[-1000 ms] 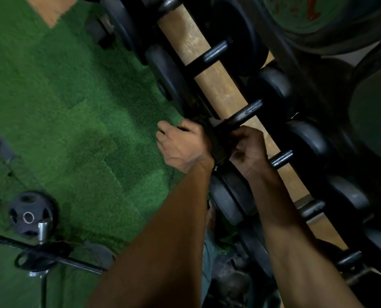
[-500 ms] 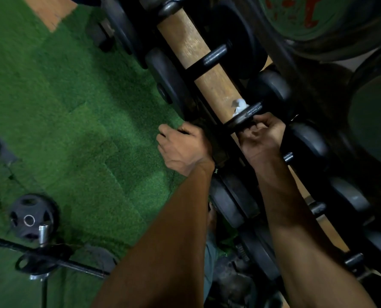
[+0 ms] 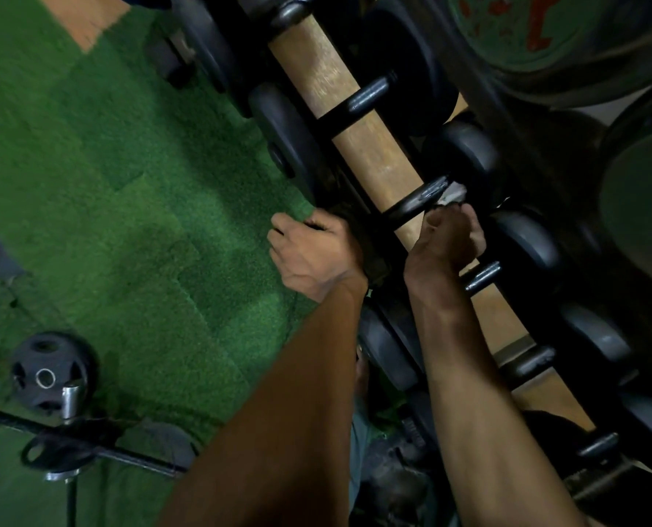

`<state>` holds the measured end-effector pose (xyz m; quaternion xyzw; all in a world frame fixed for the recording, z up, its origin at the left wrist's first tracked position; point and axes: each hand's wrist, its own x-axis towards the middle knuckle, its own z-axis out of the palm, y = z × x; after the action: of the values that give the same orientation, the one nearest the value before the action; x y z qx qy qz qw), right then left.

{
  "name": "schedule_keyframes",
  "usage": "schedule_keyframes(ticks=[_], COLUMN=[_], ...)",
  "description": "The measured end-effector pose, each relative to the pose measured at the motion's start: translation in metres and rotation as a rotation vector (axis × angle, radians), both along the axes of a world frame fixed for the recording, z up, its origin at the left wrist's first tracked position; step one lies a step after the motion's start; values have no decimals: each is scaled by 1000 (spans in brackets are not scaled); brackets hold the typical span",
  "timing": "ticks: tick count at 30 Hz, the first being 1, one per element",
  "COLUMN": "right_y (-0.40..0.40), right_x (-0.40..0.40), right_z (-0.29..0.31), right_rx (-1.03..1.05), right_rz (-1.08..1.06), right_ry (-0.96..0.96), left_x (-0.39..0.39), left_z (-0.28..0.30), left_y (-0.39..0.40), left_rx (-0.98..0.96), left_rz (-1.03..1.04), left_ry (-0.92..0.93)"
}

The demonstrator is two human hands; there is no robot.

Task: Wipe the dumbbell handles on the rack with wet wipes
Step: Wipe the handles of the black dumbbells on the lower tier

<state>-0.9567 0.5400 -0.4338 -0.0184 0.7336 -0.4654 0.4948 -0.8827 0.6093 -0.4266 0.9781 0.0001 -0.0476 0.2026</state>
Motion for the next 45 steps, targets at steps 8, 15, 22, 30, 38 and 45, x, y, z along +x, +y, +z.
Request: schedule_keyframes(ticks=[8, 15, 22, 30, 38, 45], right_y=[29, 41, 48, 65, 59, 51], right_x=[-5, -30, -65, -62, -50, -44], right_z=[8, -11, -3, -6, -14, -18], right_rx=[-261, -299, -315, -255, -357, -470], right_rz=[721, 1461, 1518, 1507, 1434, 1200], right_ry=[541, 799, 515, 346, 332, 736], left_x=[1, 1, 1, 2, 1, 1], left_z=[-2, -1, -1, -4, -3, -3], left_y=[-1, 0, 0, -1, 0, -1], left_rx=[8, 12, 10, 13, 12, 5], left_rz=[9, -1, 4, 14, 1, 15], left_ry=[-10, -7, -7, -15, -2, 4])
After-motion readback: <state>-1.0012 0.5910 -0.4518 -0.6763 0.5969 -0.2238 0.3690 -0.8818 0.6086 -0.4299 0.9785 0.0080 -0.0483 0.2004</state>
